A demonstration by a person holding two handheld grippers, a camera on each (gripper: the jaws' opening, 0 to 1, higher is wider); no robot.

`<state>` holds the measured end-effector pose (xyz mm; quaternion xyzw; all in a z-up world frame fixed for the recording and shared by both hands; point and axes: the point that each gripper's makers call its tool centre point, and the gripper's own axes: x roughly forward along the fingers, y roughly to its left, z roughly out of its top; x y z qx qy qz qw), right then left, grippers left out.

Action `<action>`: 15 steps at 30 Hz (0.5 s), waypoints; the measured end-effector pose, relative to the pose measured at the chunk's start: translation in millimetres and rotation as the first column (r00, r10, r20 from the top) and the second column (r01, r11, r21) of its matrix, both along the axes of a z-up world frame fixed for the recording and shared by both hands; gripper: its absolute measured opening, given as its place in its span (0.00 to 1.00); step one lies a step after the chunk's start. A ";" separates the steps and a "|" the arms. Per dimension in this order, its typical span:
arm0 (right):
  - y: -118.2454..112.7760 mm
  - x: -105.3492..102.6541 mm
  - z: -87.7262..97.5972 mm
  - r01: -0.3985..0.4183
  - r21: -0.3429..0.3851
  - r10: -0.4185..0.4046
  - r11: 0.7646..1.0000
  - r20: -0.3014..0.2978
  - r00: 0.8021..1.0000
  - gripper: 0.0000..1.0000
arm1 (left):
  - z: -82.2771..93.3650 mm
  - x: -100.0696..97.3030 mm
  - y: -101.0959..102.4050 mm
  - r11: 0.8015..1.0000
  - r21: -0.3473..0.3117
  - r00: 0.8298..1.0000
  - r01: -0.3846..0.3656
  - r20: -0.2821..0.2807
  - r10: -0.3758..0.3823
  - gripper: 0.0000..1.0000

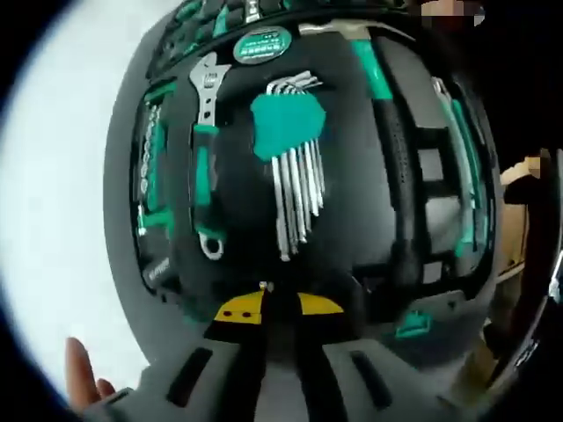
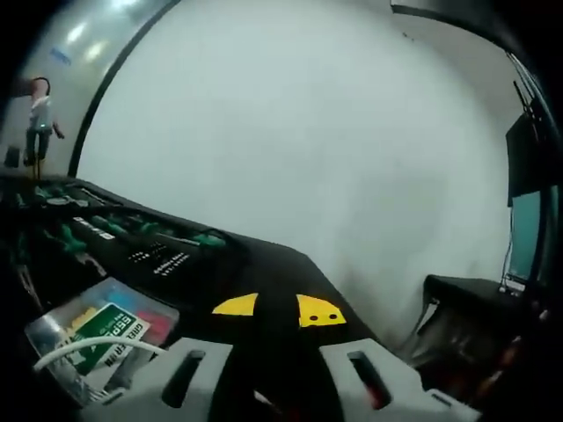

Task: Pick up the tools and put them into their designated positions in the toolbox.

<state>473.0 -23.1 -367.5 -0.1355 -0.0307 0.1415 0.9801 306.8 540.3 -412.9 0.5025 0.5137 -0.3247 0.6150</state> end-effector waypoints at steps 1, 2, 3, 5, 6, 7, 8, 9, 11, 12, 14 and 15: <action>0.2 0.0 -0.5 0.000 -0.003 0.000 1.000 -0.001 1.000 0.12 | -1.6 -0.1 6.7 0.999 0.037 0.999 -0.021 -0.027 0.022 0.12; 0.7 -0.2 -0.2 -0.004 0.001 0.004 1.000 0.000 1.000 0.12 | -3.9 2.1 7.0 0.999 0.027 0.999 -0.023 -0.025 0.024 0.11; 0.2 -0.2 -0.1 -0.004 0.003 0.004 1.000 0.000 1.000 0.12 | -8.1 1.1 8.7 0.999 0.029 0.999 -0.021 -0.042 0.022 0.11; -0.3 -0.4 0.0 -0.003 0.007 0.003 1.000 0.001 1.000 0.12 | -17.7 -3.4 9.9 0.999 0.028 0.997 -0.028 -0.075 0.030 0.12; -0.2 -0.4 -0.1 -0.005 0.009 0.005 1.000 0.000 1.000 0.12 | -21.0 -4.9 10.9 0.999 0.027 0.997 -0.026 -0.078 0.028 0.12; -0.2 -0.3 -0.2 -0.005 0.011 0.005 1.000 -0.001 1.000 0.12 | -22.2 -5.2 8.1 0.999 0.013 0.997 -0.038 -0.069 0.038 0.12; -0.2 0.0 -0.5 -0.006 0.012 0.006 1.000 -0.002 1.000 0.12 | -19.9 -5.0 7.2 0.998 0.003 0.995 -0.057 -0.080 0.057 0.13; -0.1 0.2 -0.8 -0.007 0.012 0.007 1.000 -0.004 1.000 0.12 | -20.2 -0.4 6.6 0.999 -0.007 0.997 -0.043 -0.059 0.042 0.12; 0.3 0.0 -1.5 -0.008 0.011 0.008 1.000 -0.007 1.000 0.12 | -24.4 4.1 9.5 0.997 -0.022 0.997 -0.072 -0.044 0.071 0.12; 0.5 0.0 -1.7 -0.008 0.011 0.008 1.000 -0.008 1.000 0.12 | -28.5 3.9 10.3 0.996 -0.041 0.996 -0.080 -0.041 0.078 0.10; 0.2 -0.2 -1.3 -0.007 0.014 0.007 1.000 -0.007 1.000 0.12 | -31.4 5.7 11.8 0.994 -0.038 0.994 -0.105 -0.038 0.104 0.05; -0.7 -0.1 -1.3 -0.004 0.015 0.004 1.000 -0.007 1.000 0.12 | -28.3 5.5 11.4 0.995 -0.027 0.995 -0.092 -0.038 0.091 0.05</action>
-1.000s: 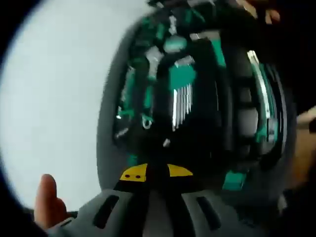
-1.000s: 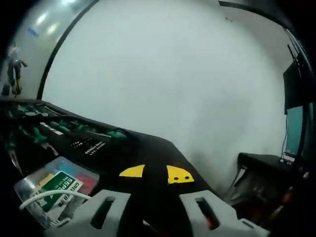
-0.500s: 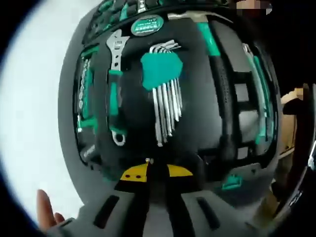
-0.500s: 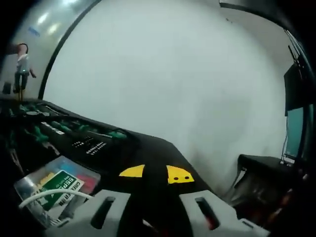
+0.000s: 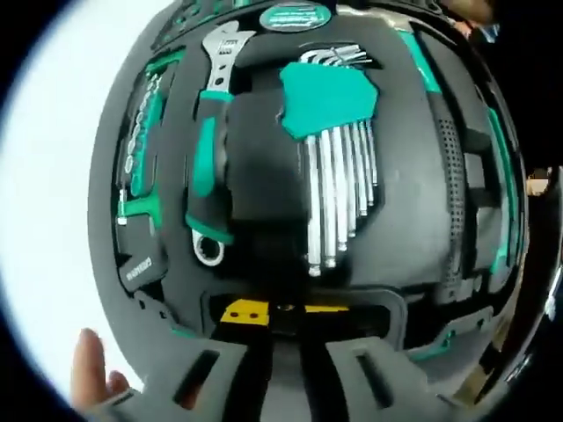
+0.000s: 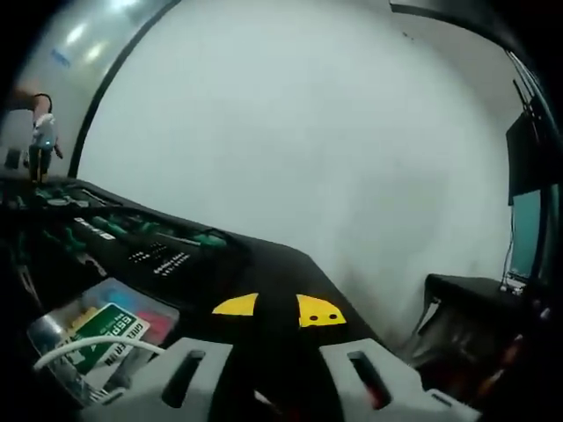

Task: Pick up the tools and put them into their designated positions in the toolbox.

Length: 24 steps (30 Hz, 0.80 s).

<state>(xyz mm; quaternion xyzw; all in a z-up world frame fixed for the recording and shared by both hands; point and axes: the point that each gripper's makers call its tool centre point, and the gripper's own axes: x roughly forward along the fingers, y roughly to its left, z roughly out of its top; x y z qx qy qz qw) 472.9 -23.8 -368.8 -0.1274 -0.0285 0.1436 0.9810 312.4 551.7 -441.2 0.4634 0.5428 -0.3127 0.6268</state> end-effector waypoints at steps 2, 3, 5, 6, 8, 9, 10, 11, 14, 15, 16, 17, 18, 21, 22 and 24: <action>-0.2 0.3 -0.3 0.001 0.000 -0.001 1.000 -0.002 1.000 0.12 | 6.4 -6.4 -2.7 0.999 0.025 0.999 -0.026 -0.022 0.027 0.05; -0.1 0.7 -0.7 0.001 0.001 -0.001 1.000 -0.003 1.000 0.12 | 12.0 -4.6 -1.5 0.999 0.039 1.000 -0.025 0.000 0.025 0.05; -0.3 0.5 -0.8 0.003 -0.001 -0.003 1.000 -0.003 1.000 0.12 | 24.9 -7.5 1.2 0.997 0.076 1.000 -0.028 -0.010 0.029 0.05; -0.1 0.6 -1.1 0.003 -0.004 -0.003 1.000 -0.004 1.000 0.12 | 31.5 -7.8 3.7 0.996 0.086 0.999 -0.037 0.000 0.037 0.05; 0.1 0.6 -1.5 0.005 -0.009 -0.005 1.000 -0.005 1.000 0.12 | 43.4 -10.7 5.4 0.994 0.101 0.999 -0.032 0.012 0.031 0.05; 0.1 0.5 -1.2 0.005 -0.008 -0.005 1.000 -0.004 1.000 0.12 | 51.3 -15.2 2.6 0.994 0.107 0.999 -0.033 0.024 0.031 0.05; -0.3 0.4 -0.8 0.007 -0.006 -0.007 1.000 -0.003 1.000 0.12 | 61.3 -11.3 3.0 0.992 0.125 0.997 -0.032 0.073 0.023 0.05; -0.5 0.5 -1.0 0.008 -0.006 -0.008 1.000 -0.004 1.000 0.12 | 66.7 -12.7 -0.9 0.992 0.120 0.996 -0.024 0.088 0.014 0.05; -1.2 0.4 -0.8 0.011 -0.005 -0.011 1.000 -0.004 1.000 0.12 | 78.6 -11.4 -20.6 0.999 0.035 0.985 -0.012 0.171 0.005 0.05; -1.2 0.5 -1.0 0.010 -0.005 -0.010 1.000 -0.004 1.000 0.12 | 80.8 -15.7 -32.5 1.000 -0.007 0.982 0.008 0.191 -0.007 0.05; -1.1 0.4 -1.3 0.010 -0.006 -0.010 1.000 -0.006 1.000 0.12 | 82.0 -19.2 -40.2 0.999 -0.035 0.979 0.018 0.203 -0.010 0.05; -0.6 -0.2 -1.5 0.007 -0.007 -0.007 1.000 -0.007 1.000 0.12 | 84.4 -20.6 -51.9 0.996 -0.080 0.970 0.032 0.244 -0.011 0.05; -0.1 -0.7 -1.3 0.005 -0.007 -0.005 1.000 -0.006 1.000 0.12 | 85.3 -22.5 -59.1 0.993 -0.104 0.965 0.050 0.263 -0.021 0.05; 7.2 -3.4 1.9 -0.025 -0.012 0.025 1.000 0.010 1.000 0.13 | 84.9 -30.2 -91.3 0.972 -0.218 0.940 0.093 0.342 -0.013 0.05; 11.9 -5.5 4.4 -0.048 -0.017 0.048 0.999 0.022 0.999 0.13 | 84.3 -30.9 -95.3 0.967 -0.234 0.937 0.097 0.350 -0.009 0.05; 28.6 -17.5 20.6 -0.141 0.020 0.139 0.990 0.089 0.986 0.14 | 81.1 -31.4 -114.4 0.943 -0.312 0.913 0.111 0.406 0.027 0.05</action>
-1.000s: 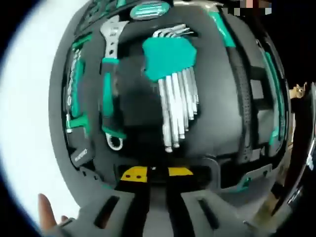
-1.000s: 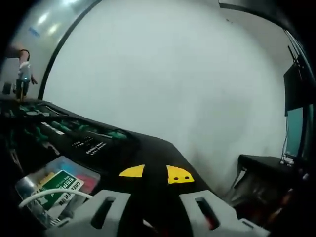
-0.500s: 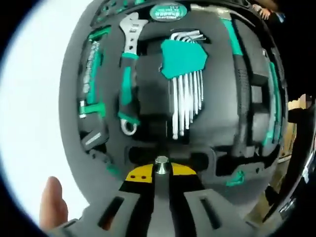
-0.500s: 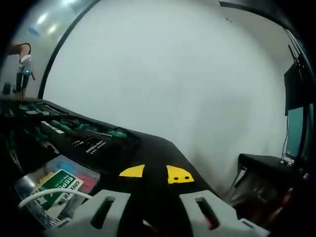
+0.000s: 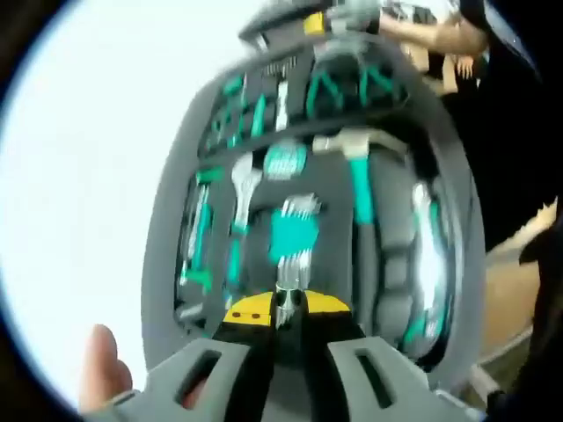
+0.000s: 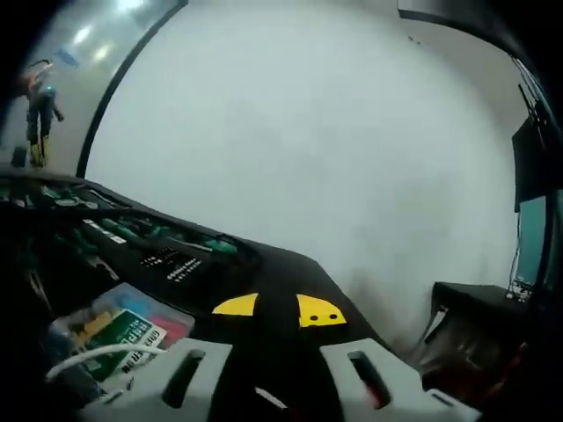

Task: Pick up the tools and put them into their designated positions in the toolbox.

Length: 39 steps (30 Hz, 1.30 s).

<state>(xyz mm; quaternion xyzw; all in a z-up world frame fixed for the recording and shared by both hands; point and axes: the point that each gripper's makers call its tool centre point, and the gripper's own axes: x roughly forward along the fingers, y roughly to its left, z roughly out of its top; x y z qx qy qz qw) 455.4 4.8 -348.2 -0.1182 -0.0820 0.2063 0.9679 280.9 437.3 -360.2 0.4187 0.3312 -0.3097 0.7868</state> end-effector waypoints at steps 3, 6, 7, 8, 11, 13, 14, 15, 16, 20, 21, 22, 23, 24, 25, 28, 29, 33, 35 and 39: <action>8.5 -6.3 0.9 -0.009 -0.056 0.011 0.998 0.034 0.999 0.15 | -4.9 8.6 -20.5 0.993 -0.116 0.994 0.004 0.111 0.008 0.05; 13.0 -6.3 -4.5 -0.018 -0.090 0.019 0.996 0.019 1.000 0.15 | -8.9 17.9 -39.6 0.932 -0.352 0.984 -0.088 0.113 0.136 0.05; 12.9 -6.0 -4.9 -0.020 -0.089 0.021 0.996 0.018 1.000 0.15 | -9.5 22.0 -43.4 0.889 -0.439 0.974 -0.131 0.110 0.198 0.05; 12.8 -6.6 -4.5 -0.024 -0.083 0.026 0.996 0.018 1.000 0.15 | -11.2 25.4 -42.2 0.865 -0.477 0.968 -0.156 0.100 0.230 0.06; 10.8 -7.1 -3.6 -0.024 -0.070 0.025 0.997 0.014 1.000 0.15 | -22.7 25.4 -36.2 0.816 -0.529 0.947 -0.232 0.069 0.314 0.06; 8.2 -6.3 -3.7 -0.016 -0.061 0.017 0.998 0.010 1.000 0.15 | -34.1 26.5 -29.2 0.800 -0.545 0.940 -0.251 0.060 0.336 0.06; 7.0 -5.2 -3.5 -0.011 -0.056 0.011 0.998 0.008 1.000 0.15 | -37.8 26.5 -26.8 0.803 -0.541 0.938 -0.252 0.069 0.341 0.08; 6.4 -5.0 -3.5 -0.008 -0.054 0.009 0.999 0.008 1.000 0.15 | -35.5 23.0 -33.0 0.761 -0.603 0.929 -0.240 0.084 0.359 0.08; 6.2 -4.9 -3.5 -0.007 -0.053 0.007 0.999 0.007 1.000 0.15 | -37.8 19.6 -34.2 0.778 -0.593 0.942 -0.208 0.093 0.323 0.11; 5.0 -5.4 -3.6 0.003 -0.062 -0.002 0.998 0.015 1.000 0.15 | -34.6 6.1 -24.3 0.805 -0.550 0.942 -0.223 0.090 0.322 0.34; 4.7 -4.9 -4.7 0.003 -0.063 -0.002 0.998 0.012 1.000 0.15 | -32.1 3.1 -19.9 0.814 -0.531 0.941 -0.236 0.084 0.328 0.35; 4.0 -4.2 -5.4 0.005 -0.064 -0.004 0.998 0.010 1.000 0.15 | -27.7 1.3 -15.0 0.826 -0.509 0.938 -0.242 0.093 0.333 0.33; 2.8 -3.6 -5.5 0.008 -0.065 -0.007 0.998 0.010 1.000 0.15 | -17.9 -0.1 -13.6 0.853 -0.466 0.939 -0.235 0.119 0.323 0.30; 1.3 -2.6 -5.5 0.009 -0.062 -0.009 0.998 0.008 1.000 0.15 | -13.5 -2.4 -16.2 0.878 -0.430 0.948 -0.209 0.130 0.289 0.29; -0.6 -1.7 -5.2 0.013 -0.053 -0.013 0.999 0.005 1.000 0.15 | -9.7 -4.8 -22.2 0.894 -0.408 0.958 -0.186 0.128 0.257 0.29; -4.5 -0.2 -4.2 0.022 -0.036 -0.022 0.999 0.004 1.000 0.15 | -5.6 -12.6 -45.2 0.947 -0.292 0.985 -0.135 0.061 0.160 0.25; -5.6 -0.8 -3.5 0.026 -0.031 -0.026 0.999 0.005 1.000 0.15 | -5.6 -12.6 -49.1 0.962 -0.252 0.991 -0.105 0.052 0.122 0.25; -11.6 1.9 -4.3 0.034 -0.020 -0.034 0.999 -0.005 0.999 0.14 | -7.5 -2.2 -52.3 0.992 -0.113 0.998 -0.058 -0.041 0.053 0.22; -13.3 2.2 -3.9 0.028 0.000 -0.028 1.000 -0.013 1.000 0.14 | -7.3 2.6 -45.1 0.993 -0.052 0.990 -0.104 -0.102 0.099 0.14; -15.8 0.9 -3.0 0.032 0.007 -0.032 0.999 -0.009 0.999 0.11 | -2.9 17.2 -44.5 0.996 0.074 0.988 -0.050 -0.139 0.060 0.11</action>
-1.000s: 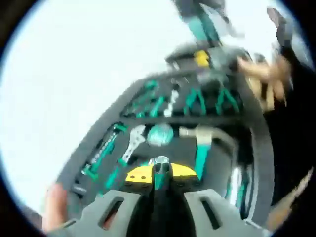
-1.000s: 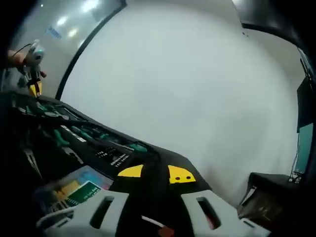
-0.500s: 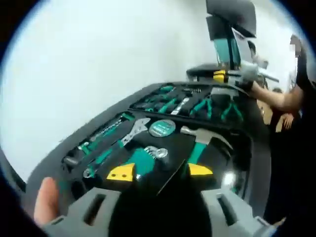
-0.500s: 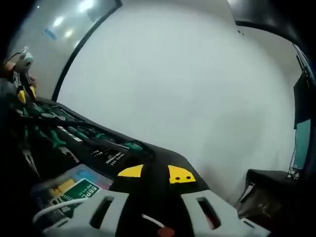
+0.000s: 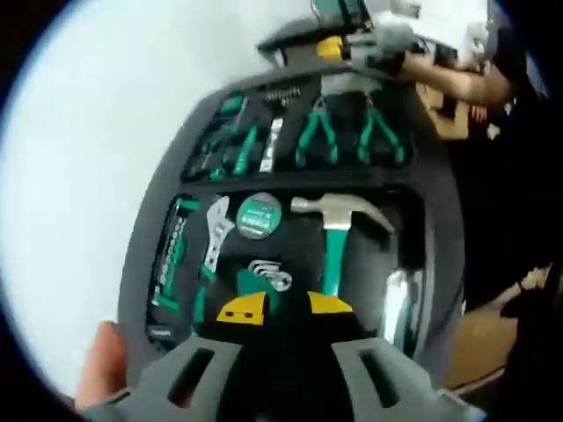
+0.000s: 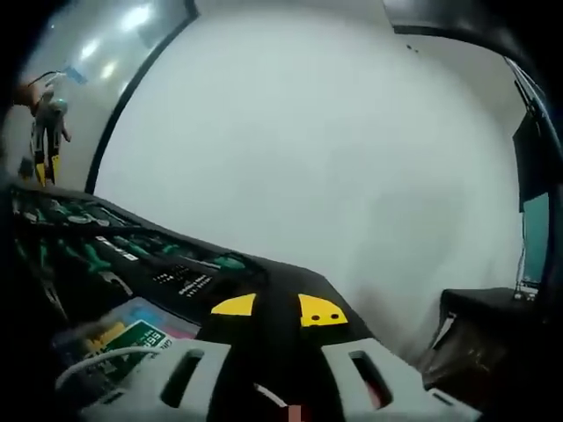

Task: Pick up the tools and put them into their designated positions in the toolbox.

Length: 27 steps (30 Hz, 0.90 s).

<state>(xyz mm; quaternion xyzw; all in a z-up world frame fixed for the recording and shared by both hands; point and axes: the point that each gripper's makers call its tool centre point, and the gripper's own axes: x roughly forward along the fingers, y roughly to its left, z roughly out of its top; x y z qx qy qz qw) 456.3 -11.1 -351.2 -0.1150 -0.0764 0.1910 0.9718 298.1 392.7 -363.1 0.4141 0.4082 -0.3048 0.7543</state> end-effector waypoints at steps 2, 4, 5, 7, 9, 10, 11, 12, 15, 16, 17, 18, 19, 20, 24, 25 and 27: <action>-3.2 1.6 0.4 0.005 0.014 -0.005 1.000 -0.001 1.000 0.11 | -2.4 2.2 -7.6 1.000 0.016 0.999 0.024 -0.036 -0.023 0.11; -5.8 1.5 3.4 0.004 0.041 -0.004 0.999 0.001 1.000 0.11 | -7.6 3.0 -13.9 0.998 0.034 0.996 0.057 -0.072 -0.054 0.11; -6.7 1.7 4.0 0.004 0.048 -0.004 0.999 0.001 1.000 0.11 | -11.3 0.6 -13.9 0.996 0.062 0.993 0.061 -0.102 -0.054 0.11; -6.9 2.4 3.8 -0.004 0.055 0.005 0.998 -0.007 1.000 0.10 | -13.5 4.0 -17.4 0.995 0.079 0.992 0.063 -0.117 -0.053 0.11; -8.3 1.8 4.9 -0.008 0.070 0.009 0.998 -0.010 1.000 0.10 | -15.5 4.1 -22.7 0.994 0.070 0.988 0.084 -0.138 -0.074 0.06; -8.9 1.3 6.2 -0.014 0.088 0.015 0.996 -0.009 1.000 0.10 | -15.4 5.5 -22.2 0.994 0.069 0.987 0.084 -0.143 -0.074 0.05; -9.1 1.5 6.6 -0.016 0.094 0.017 0.995 -0.009 1.000 0.10 | -15.6 5.6 -22.5 0.996 0.061 0.986 0.073 -0.153 -0.063 0.04; -8.7 1.6 6.7 -0.018 0.097 0.019 0.995 -0.010 1.000 0.10 | -16.9 3.9 -21.3 0.997 0.058 0.984 0.057 -0.173 -0.046 0.02; -8.3 -1.2 9.0 -0.025 0.110 0.025 0.994 -0.002 1.000 0.10 | -20.8 0.7 -16.5 0.996 0.075 0.981 0.040 -0.194 -0.025 0.01; -8.4 -1.0 9.4 -0.026 0.113 0.026 0.993 0.000 1.000 0.10 | -22.5 -0.8 -14.4 0.995 0.091 0.978 0.047 -0.207 -0.028 0.01; -8.3 -1.4 10.2 -0.029 0.118 0.029 0.993 0.003 1.000 0.10 | -23.4 1.2 -11.9 0.995 0.094 0.978 0.041 -0.207 -0.021 0.01; -8.7 -1.6 10.5 -0.029 0.121 0.029 0.992 0.005 1.000 0.10 | -24.7 2.3 -10.3 0.995 0.098 0.977 0.031 -0.212 -0.010 0.01; -8.9 -2.1 11.2 -0.032 0.125 0.031 0.992 0.008 0.999 0.10 | -25.5 2.8 -10.7 0.995 0.097 0.977 0.029 -0.215 -0.008 0.02; -8.9 -2.4 11.6 -0.033 0.127 0.032 0.991 0.009 0.999 0.10 | -26.5 3.9 -10.5 0.995 0.095 0.976 0.027 -0.215 -0.006 0.02; -7.6 -3.5 10.8 -0.040 0.124 0.039 0.991 0.005 0.999 0.10 | -39.3 2.7 -4.9 0.992 0.128 0.964 0.018 -0.264 0.017 0.00; -7.5 -3.7 11.0 -0.041 0.125 0.040 0.991 0.006 0.999 0.10 | -36.2 4.9 -6.3 0.993 0.118 0.963 0.022 -0.268 0.011 0.00; -8.0 -4.0 11.5 -0.042 0.127 0.041 0.991 0.008 0.999 0.10 | -32.8 1.2 0.6 0.988 0.106 0.939 -0.117 -0.314 0.144 0.00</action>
